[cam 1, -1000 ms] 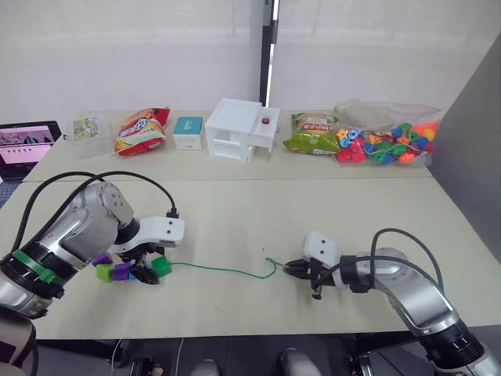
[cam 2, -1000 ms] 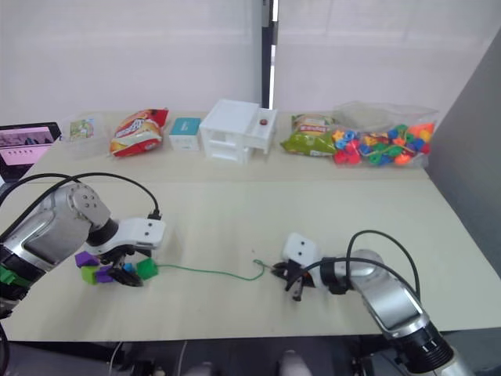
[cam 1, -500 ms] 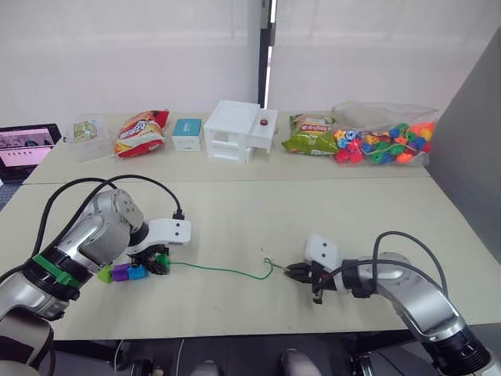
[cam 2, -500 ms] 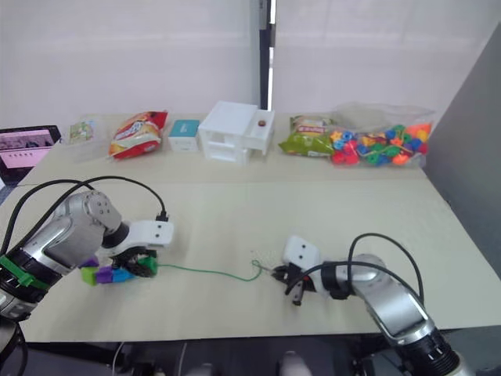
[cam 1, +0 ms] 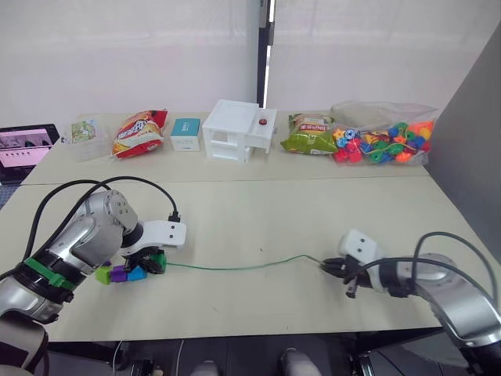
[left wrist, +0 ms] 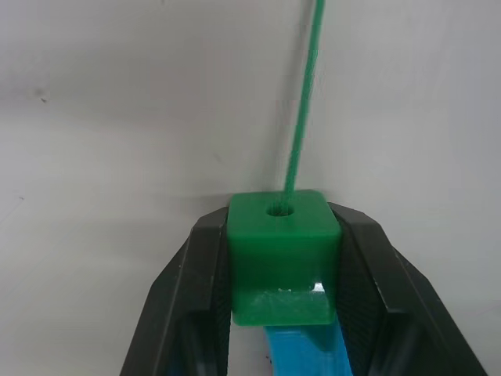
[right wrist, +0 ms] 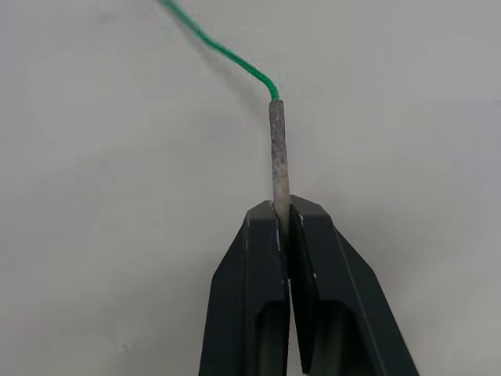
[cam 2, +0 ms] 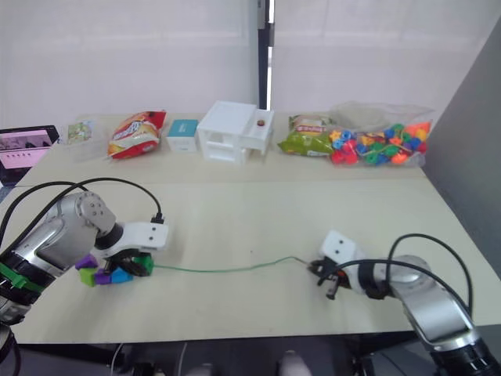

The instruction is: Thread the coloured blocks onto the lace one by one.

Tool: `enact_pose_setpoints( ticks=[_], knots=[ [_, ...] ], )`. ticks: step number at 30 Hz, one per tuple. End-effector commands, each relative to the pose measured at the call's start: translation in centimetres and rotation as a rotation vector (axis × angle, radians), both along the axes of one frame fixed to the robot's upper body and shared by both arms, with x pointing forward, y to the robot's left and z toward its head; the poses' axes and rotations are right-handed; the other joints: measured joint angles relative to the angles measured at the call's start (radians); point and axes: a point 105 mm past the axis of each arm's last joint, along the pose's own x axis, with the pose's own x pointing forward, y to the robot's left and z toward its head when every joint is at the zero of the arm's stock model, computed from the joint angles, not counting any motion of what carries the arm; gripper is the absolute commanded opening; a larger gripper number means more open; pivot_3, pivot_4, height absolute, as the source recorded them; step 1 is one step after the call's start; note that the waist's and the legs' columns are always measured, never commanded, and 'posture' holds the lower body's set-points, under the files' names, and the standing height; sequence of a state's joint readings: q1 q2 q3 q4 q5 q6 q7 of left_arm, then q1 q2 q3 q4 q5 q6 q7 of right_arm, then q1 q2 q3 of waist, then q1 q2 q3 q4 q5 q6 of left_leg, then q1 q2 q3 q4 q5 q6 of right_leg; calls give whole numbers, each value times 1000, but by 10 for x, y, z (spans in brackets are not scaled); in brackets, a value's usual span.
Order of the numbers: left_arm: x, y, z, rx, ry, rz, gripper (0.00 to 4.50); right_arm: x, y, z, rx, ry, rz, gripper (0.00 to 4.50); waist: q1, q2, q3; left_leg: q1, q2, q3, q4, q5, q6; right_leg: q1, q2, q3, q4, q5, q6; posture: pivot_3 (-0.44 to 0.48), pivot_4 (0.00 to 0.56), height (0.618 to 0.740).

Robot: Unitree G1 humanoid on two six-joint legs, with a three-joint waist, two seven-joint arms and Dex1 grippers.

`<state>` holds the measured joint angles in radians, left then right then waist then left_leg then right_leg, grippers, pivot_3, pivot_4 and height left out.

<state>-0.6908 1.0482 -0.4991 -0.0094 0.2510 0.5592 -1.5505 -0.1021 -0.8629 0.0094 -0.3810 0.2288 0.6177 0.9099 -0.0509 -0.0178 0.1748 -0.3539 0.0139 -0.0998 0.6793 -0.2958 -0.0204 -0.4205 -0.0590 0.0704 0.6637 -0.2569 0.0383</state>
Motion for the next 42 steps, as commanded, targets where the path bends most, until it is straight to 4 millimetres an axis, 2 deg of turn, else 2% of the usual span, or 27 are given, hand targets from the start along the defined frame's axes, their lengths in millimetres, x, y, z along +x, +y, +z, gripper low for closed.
enact_pose_setpoints(
  ticks=[1, 10, 18, 26, 33, 36, 38, 40, 42],
  knots=[
    [-10, 10, -3, 22, 40, 18, 1203, 1, -16, 13, -4, -54, -77, 0, -2, 0, 0, 0, 0, 0, 0, 0, 0, 0, 0, 0, 0, 0, 0, 0, 150, 740],
    [-15, 17, -4, 33, 31, 21, 1203, -8, -47, 10, -43, -62, -232, 0, 0, 0, 0, 0, 0, 0, 0, 0, 0, 0, 0, 0, 0, 0, 0, 0, 150, 740],
    [-13, 24, -5, 42, 0, 35, 1203, -5, -56, 12, -79, -73, -243, 0, 0, 0, 0, 0, 0, 1, 0, 0, 0, 0, 0, 1, 0, 0, 0, 0, 150, 740],
    [-18, 19, -12, 12, -4, 35, 1203, -2, -39, 2, -67, -34, -168, 0, 0, 0, 0, 0, 0, 1, 0, 0, 0, 1, 0, 1, 0, 0, 0, 0, 150, 740],
    [-19, 2, -15, -39, -47, -34, 1203, -12, -12, -41, -64, 116, -98, 0, 3, -1, -6, 2, 1, 1, 0, 0, 0, 3, 0, 1, -1, 0, 0, 0, 150, 740],
    [-21, 0, -16, -45, -44, -43, 1203, -11, -9, -51, -74, 132, -96, 0, 1, -6, -9, 6, 1, 1, -1, 0, 0, 12, 1, 0, -4, -1, 0, 0, 150, 740],
    [-19, 0, -15, -49, -80, -61, 1203, -4, -11, -54, -70, 94, -128, 0, 1, -8, -10, 13, 2, 1, -3, 0, 0, 20, 1, 0, -8, -5, 0, 0, 150, 740],
    [-19, -1, -12, -64, -91, -64, 2238, 0, -13, -49, -43, 61, -146, 688, 2, -9, -11, 18, 3, 1, -4, -1, 1, 24, 1, 0, -9, -6, 0, 0, 150, 740],
    [-17, -2, -2, -107, -124, -48, 2833, 3, -19, -37, -23, 23, -167, 1275, 4, -9, -10, 18, 3, 1, -4, -1, 1, 27, 1, 0, -10, -6, 1, 0, 150, 740]
  ],
)
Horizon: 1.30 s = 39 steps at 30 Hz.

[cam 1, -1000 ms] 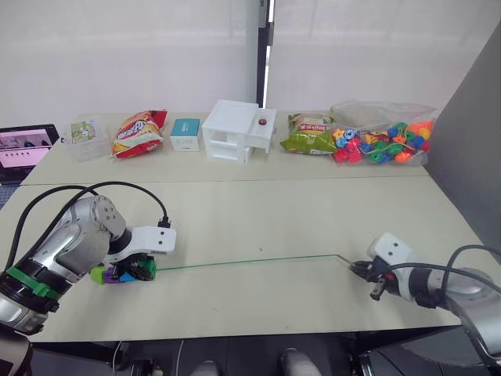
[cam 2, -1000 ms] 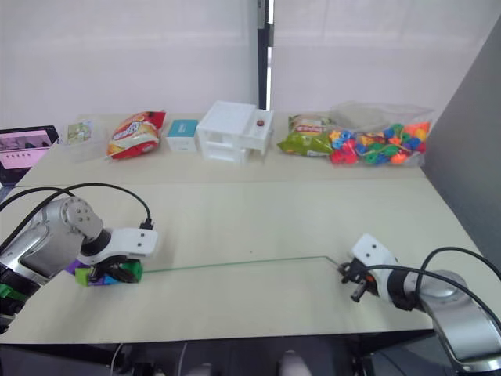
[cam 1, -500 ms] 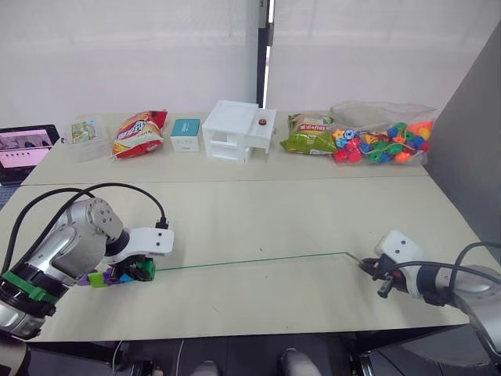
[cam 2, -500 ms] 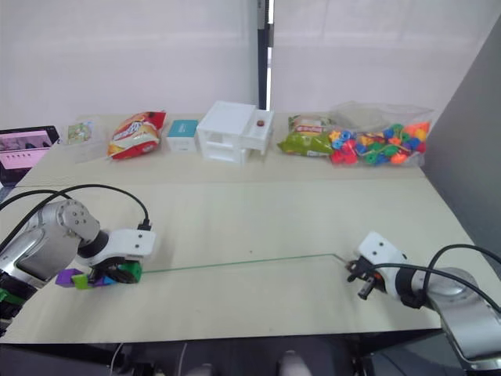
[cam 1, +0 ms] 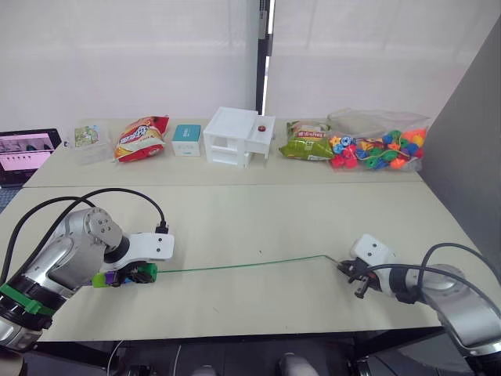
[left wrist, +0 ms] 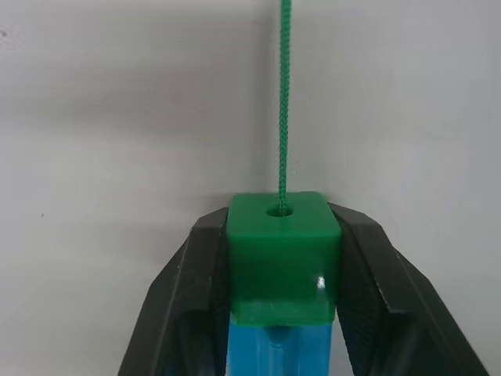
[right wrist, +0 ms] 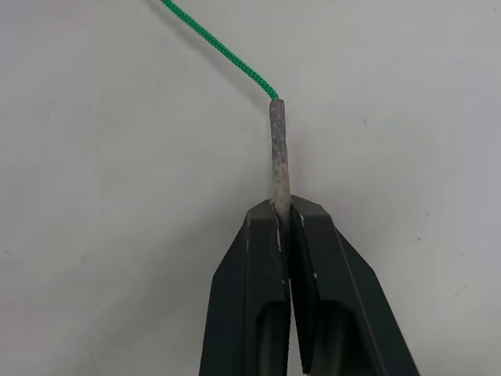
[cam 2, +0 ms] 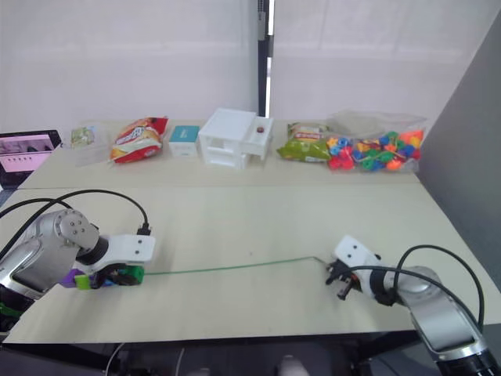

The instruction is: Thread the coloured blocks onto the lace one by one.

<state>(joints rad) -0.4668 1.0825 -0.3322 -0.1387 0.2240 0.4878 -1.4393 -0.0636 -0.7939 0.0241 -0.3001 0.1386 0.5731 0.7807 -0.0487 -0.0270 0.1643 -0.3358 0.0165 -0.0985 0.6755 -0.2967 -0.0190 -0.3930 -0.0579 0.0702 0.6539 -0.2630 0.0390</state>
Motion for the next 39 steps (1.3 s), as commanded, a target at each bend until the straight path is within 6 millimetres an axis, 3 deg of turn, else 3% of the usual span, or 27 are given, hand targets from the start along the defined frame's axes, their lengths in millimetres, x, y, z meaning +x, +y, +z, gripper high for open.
enact_pose_setpoints(
  ticks=[1, 5, 9, 11, 15, 21, 26, 30, 39],
  knots=[
    [0, -9, 13, -79, -46, -28, 3176, -7, -6, -8, 20, 44, -19, 1619, 3, 0, 0, 0, 0, 0, 0, 0, 0, 0, 0, 0, 0, 0, 0, 0, 150, 740],
    [-1, -9, 36, -204, -126, -11, 4480, -11, -12, 14, 69, -18, -25, 2977, 6, 0, 0, -5, 0, -1, 1, 0, 0, -11, -1, 0, 3, 1, -1, 0, 150, 740],
    [2, -7, 91, -611, -391, 128, 4500, -19, -13, 50, 256, -114, -46, 4446, 11, 2, 2, -13, -1, -3, 1, -2, 3, -18, -2, -1, 5, 1, -1, 0, 150, 740],
    [-4, 1, 98, -720, -474, 187, 4500, -23, -15, 57, 332, -120, -66, 4446, 8, 3, 2, -17, -2, -3, 3, -2, 3, -22, -3, -1, 6, 1, -1, 0, 150, 740],
    [-31, 29, 84, -792, -580, 306, 4500, -27, -27, 65, 486, -133, -139, 4446, 3, 4, 2, -16, -1, 0, 1, -2, 3, -25, -3, 1, 9, 1, -1, 0, 150, 740],
    [-75, 68, 59, -1004, -579, 550, 4500, -31, -69, 51, 520, -143, -295, 4446, 16, 4, 2, -17, -1, 0, 1, -2, 3, -23, -3, 0, 4, 1, -2, 0, 150, 740],
    [-99, 87, 36, -971, -605, 653, 4500, -38, -89, 30, 477, -117, -339, 4446, 19, 4, 2, -11, -1, 0, 1, -2, 3, -16, -3, 0, 1, 1, -2, 0, 150, 740],
    [-110, 104, 18, -926, -575, 702, 4500, -49, -101, 14, 443, -92, -349, 4446, 17, 4, 2, -5, -1, 1, -2, -2, 2, -9, -2, 0, -4, 1, -2, 0, 150, 740],
    [-118, 109, -6, -895, -530, 742, 4500, -49, -113, 5, 384, -88, -342, 4446, 7, 4, 2, -2, 0, 2, -5, -2, 2, -6, -2, 0, -6, 1, -1, 0, 150, 740]
  ],
)
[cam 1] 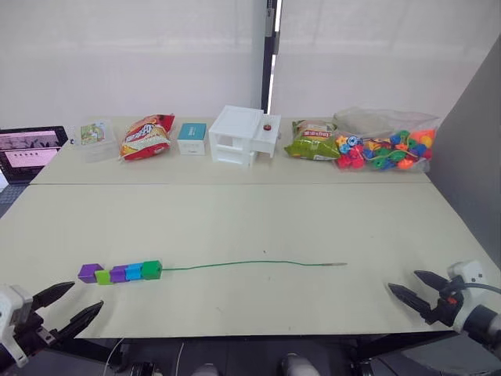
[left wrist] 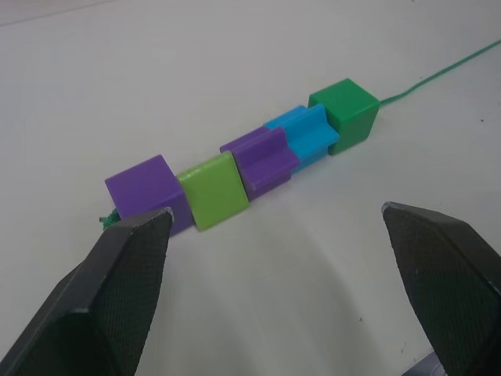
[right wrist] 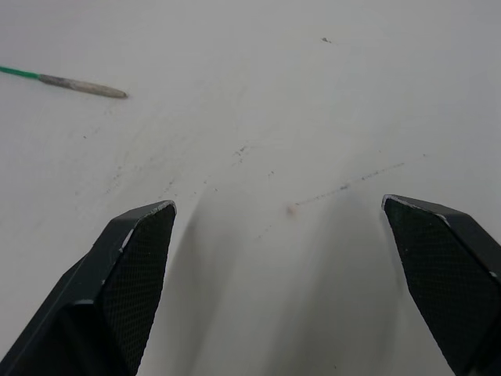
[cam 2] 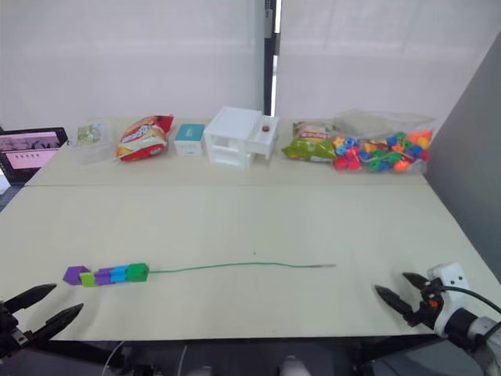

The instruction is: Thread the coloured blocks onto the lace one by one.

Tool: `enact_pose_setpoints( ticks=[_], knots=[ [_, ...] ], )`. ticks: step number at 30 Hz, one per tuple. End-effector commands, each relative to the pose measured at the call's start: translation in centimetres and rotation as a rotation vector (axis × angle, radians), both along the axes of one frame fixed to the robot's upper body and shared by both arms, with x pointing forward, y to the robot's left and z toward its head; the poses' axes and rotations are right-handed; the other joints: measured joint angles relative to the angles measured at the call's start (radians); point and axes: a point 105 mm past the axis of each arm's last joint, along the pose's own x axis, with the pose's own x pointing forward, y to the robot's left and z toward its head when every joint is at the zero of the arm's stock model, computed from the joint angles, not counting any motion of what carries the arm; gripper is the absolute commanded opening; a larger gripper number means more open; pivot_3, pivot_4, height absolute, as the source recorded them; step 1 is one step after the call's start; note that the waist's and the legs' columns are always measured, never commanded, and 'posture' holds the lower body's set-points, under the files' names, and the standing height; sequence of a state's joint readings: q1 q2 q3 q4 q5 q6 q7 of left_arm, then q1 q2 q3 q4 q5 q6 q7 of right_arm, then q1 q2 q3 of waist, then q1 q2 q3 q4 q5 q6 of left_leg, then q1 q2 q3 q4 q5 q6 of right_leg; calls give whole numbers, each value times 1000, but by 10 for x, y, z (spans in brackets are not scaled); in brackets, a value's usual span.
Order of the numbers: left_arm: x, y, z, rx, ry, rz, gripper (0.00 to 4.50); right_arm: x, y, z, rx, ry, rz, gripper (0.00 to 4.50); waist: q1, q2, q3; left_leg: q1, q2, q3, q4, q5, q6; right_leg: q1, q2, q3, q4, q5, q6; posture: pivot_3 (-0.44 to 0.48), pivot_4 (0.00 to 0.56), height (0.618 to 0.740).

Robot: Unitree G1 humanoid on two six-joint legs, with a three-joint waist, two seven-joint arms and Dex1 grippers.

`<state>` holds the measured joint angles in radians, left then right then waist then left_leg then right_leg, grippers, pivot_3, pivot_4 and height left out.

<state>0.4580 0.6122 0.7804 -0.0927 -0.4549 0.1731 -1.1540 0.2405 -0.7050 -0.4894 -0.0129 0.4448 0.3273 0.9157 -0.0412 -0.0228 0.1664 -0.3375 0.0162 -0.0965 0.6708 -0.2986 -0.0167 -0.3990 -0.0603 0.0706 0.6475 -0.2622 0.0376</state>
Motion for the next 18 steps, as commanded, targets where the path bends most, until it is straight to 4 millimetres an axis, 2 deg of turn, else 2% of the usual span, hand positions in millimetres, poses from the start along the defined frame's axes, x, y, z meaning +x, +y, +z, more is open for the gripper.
enact_pose_setpoints(
  ticks=[1, 18],
  knots=[
    [-2, 3, 3, 35, -4, 1, 4500, 2, -1, 8, -24, -35, 18, 4446, -1, 0, 0, 0, 0, 0, 0, 0, 0, 0, 0, 0, 0, 0, 0, 0, 150, 740],
    [2, 3, 4, 70, -7, -18, 4500, 4, 1, 3, -19, -27, 29, 4446, -1, 0, 0, 0, 0, 0, -1, 0, 0, 0, 0, 0, -1, 0, 0, 0, 150, 740]
  ],
)
